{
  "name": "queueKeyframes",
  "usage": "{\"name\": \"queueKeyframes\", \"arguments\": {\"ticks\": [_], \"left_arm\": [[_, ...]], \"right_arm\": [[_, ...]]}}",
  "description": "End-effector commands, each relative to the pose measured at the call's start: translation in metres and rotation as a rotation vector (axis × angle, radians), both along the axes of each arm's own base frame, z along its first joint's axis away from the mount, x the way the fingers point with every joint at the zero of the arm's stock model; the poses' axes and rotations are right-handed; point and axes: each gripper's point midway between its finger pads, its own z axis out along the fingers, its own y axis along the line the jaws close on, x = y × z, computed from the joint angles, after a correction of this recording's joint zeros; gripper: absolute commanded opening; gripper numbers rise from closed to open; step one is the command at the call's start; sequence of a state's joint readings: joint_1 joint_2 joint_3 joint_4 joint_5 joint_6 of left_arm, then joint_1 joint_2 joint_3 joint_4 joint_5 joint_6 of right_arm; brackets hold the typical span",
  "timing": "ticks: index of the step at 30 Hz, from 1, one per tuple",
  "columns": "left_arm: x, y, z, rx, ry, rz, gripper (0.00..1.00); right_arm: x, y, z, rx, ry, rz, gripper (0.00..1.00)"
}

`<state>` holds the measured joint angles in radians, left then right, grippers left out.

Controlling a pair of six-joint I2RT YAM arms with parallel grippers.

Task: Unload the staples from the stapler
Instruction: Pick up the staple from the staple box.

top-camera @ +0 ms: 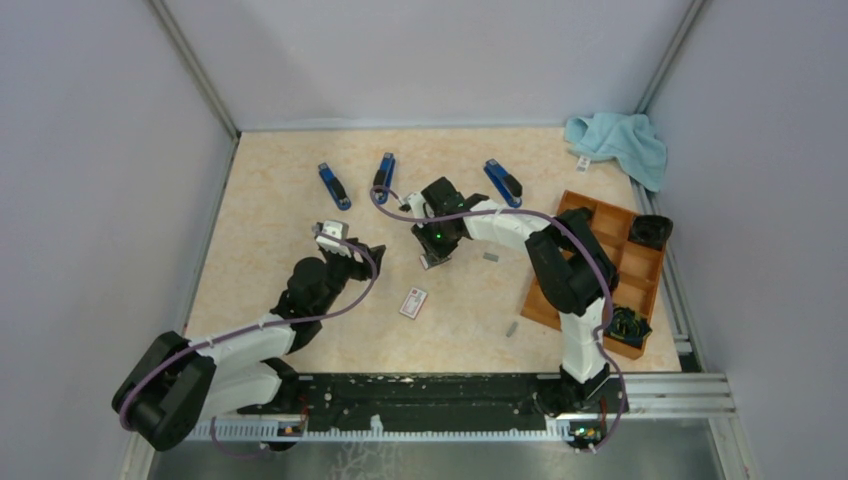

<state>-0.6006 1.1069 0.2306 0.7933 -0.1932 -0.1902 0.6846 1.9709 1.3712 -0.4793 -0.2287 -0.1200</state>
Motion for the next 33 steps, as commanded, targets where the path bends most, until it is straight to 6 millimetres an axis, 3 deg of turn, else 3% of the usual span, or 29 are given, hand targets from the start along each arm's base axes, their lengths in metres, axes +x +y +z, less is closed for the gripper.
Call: {"name": "queueKeyframes", "arguments": {"ticks": [1,33], "left_arm": [[0.0,0.0,0.01,-0.029,-0.032,0.004,0.76],[0.001,-0.001,0.009,-0.023,-0.027,0.003,0.76]], "right_arm": [[0.015,0.013,0.026,0.051,-0.068,-0.006,0.14],[0.022,0.007,0.055,0.066,-0.164,-0.021,0.13]]}}
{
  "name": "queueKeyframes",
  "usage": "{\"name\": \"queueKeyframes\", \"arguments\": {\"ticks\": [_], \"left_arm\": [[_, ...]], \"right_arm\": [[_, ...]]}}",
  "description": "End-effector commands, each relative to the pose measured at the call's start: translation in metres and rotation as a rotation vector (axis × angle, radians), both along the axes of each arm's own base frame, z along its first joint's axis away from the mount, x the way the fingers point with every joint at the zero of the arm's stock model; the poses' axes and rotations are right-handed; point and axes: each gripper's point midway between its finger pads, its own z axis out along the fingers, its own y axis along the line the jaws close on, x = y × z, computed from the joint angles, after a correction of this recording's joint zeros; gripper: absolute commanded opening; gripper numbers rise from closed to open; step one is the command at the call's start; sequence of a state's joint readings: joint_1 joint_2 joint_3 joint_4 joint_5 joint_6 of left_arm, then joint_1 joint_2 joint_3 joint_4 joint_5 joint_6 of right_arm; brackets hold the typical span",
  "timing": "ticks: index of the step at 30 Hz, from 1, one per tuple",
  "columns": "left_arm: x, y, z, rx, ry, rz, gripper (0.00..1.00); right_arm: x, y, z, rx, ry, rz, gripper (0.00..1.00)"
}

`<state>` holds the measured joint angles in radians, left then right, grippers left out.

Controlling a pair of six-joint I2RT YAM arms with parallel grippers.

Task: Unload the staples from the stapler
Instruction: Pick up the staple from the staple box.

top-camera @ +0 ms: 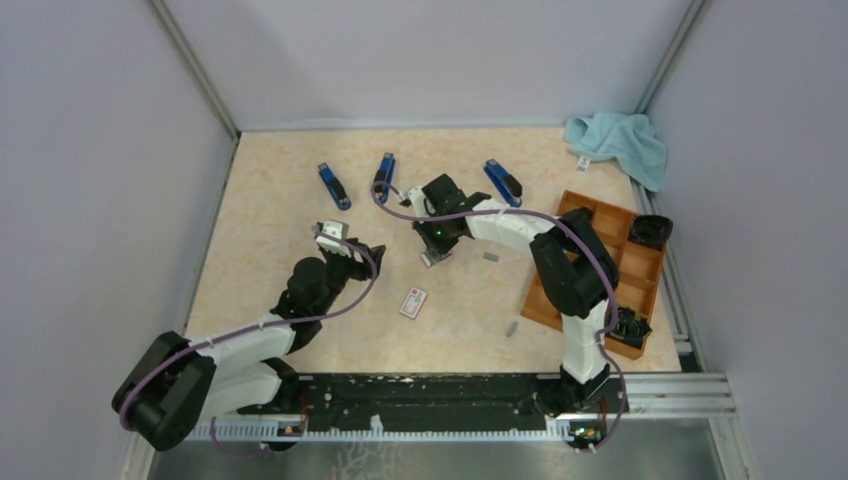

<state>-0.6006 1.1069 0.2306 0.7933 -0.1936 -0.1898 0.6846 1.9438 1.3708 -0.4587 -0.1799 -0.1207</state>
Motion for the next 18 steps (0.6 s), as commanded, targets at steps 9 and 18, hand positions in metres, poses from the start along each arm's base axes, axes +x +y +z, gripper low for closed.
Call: {"name": "queueKeyframes", "arguments": {"ticks": [9,18], "left_arm": [[0.002,-0.002,0.009,-0.021,-0.023,0.003,0.76],[0.004,-0.003,0.008,-0.017,-0.016,0.003,0.76]], "right_arm": [[0.01,0.004,0.047,0.11,-0.067,-0.008,0.12],[0.006,-0.002,0.04,0.18,0.028,-0.02,0.12]]}}
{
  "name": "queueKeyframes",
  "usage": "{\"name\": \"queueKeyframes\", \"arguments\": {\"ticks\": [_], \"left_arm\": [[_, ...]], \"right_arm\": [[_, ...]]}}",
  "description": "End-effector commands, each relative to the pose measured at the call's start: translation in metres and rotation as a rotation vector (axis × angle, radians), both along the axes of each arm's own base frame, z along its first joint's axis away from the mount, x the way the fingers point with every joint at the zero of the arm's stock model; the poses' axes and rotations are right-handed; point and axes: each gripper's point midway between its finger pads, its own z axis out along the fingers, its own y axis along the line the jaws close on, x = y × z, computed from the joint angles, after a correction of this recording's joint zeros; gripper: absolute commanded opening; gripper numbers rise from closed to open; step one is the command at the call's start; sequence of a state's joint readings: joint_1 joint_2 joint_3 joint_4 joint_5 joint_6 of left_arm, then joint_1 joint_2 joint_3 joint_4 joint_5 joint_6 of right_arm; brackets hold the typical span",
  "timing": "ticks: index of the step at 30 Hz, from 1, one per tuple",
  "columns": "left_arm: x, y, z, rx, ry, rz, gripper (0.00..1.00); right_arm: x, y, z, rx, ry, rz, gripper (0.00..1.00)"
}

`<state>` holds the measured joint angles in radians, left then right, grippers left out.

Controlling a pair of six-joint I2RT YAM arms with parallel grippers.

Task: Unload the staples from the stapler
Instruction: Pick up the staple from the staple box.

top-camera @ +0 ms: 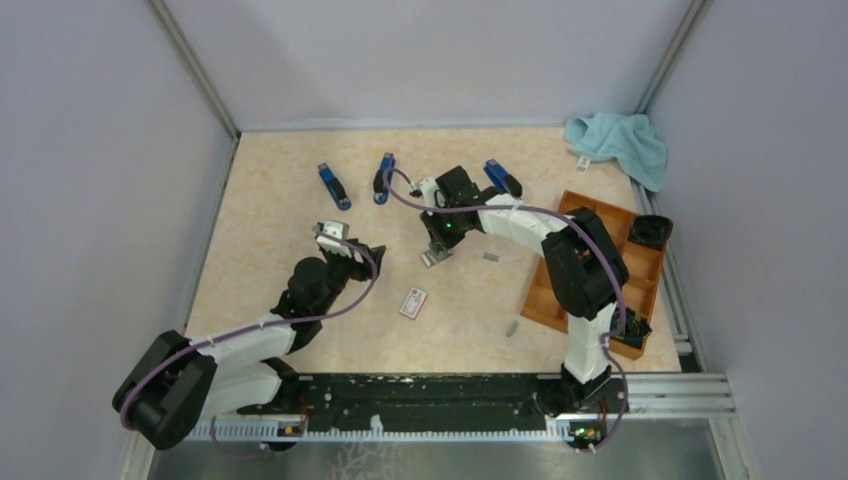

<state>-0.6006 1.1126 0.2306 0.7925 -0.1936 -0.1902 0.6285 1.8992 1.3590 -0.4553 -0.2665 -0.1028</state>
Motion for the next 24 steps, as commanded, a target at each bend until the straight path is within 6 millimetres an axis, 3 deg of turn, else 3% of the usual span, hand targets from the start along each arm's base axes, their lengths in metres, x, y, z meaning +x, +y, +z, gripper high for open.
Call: {"name": "queueKeyframes", "arguments": {"ticks": [1,24], "left_arm": [[0.004,-0.003,0.01,-0.021,-0.021,0.002,0.76],[0.006,-0.005,0.008,-0.012,-0.009,0.002,0.76]], "right_arm": [[0.0,0.005,0.021,0.104,0.016,0.003,0.12],[-0.006,0.003,0.004,0.138,0.107,-0.007,0.13]]}}
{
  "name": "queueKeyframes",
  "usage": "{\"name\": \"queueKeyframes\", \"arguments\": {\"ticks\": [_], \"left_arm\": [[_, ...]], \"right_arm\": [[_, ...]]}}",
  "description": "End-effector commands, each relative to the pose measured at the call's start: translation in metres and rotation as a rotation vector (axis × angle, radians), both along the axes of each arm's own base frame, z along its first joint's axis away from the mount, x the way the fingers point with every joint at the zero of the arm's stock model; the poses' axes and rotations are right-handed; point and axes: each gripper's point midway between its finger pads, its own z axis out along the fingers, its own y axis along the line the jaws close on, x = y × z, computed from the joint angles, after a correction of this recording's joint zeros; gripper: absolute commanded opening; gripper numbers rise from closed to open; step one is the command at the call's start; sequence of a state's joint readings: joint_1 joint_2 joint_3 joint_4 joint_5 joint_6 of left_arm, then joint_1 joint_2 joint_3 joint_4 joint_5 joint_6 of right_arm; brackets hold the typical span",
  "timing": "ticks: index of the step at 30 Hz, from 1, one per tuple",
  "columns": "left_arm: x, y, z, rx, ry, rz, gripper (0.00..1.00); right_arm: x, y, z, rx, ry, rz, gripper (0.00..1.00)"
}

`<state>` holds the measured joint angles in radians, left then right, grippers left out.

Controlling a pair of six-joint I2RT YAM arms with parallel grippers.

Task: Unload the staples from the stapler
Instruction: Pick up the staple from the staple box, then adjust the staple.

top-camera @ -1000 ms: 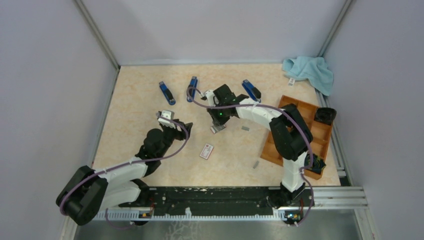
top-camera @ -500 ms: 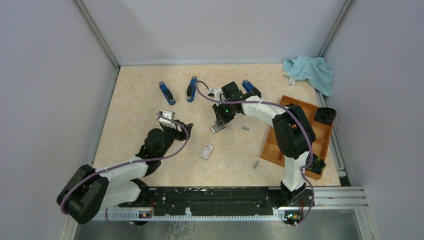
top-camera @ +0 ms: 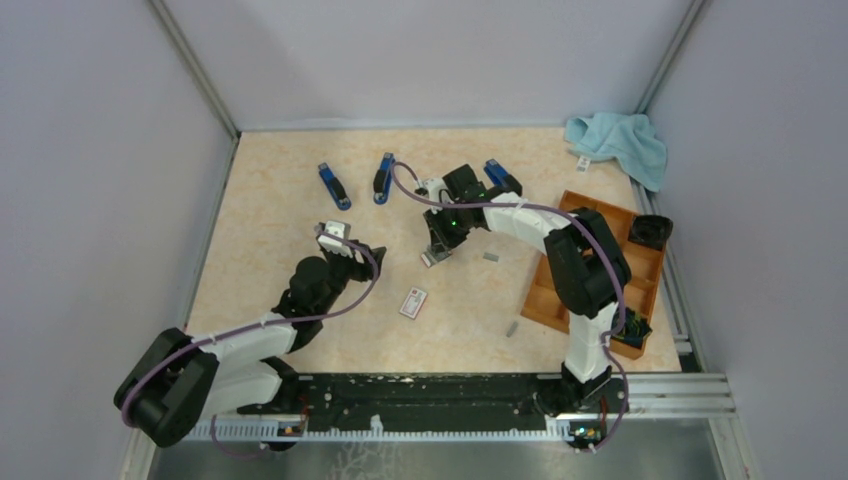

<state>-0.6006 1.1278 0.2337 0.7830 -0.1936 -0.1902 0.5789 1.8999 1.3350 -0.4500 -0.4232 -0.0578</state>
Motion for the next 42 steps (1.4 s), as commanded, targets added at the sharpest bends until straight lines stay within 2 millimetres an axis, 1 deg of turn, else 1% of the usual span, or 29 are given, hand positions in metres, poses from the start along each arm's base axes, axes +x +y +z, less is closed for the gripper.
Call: {"name": "queueKeyframes", "arguments": {"ticks": [1,8,29,42], "left_arm": [[0.006,-0.004,0.014,-0.024,-0.028,0.002,0.76],[0.006,-0.004,0.014,-0.024,-0.027,0.002,0.76],[0.006,-0.005,0.014,-0.024,-0.028,0.001,0.76],[0.006,-0.004,0.014,-0.024,-0.027,0.004,0.76]], "right_arm": [[0.005,0.002,0.003,0.025,-0.008,-0.01,0.13],[0.014,-0.005,-0.004,-0.013,-0.019,-0.041,0.13],[0.016,-0.01,-0.016,-0.062,-0.013,-0.041,0.13],[0.025,-0.016,-0.006,-0.083,-0.073,-0.059,0.13]]}}
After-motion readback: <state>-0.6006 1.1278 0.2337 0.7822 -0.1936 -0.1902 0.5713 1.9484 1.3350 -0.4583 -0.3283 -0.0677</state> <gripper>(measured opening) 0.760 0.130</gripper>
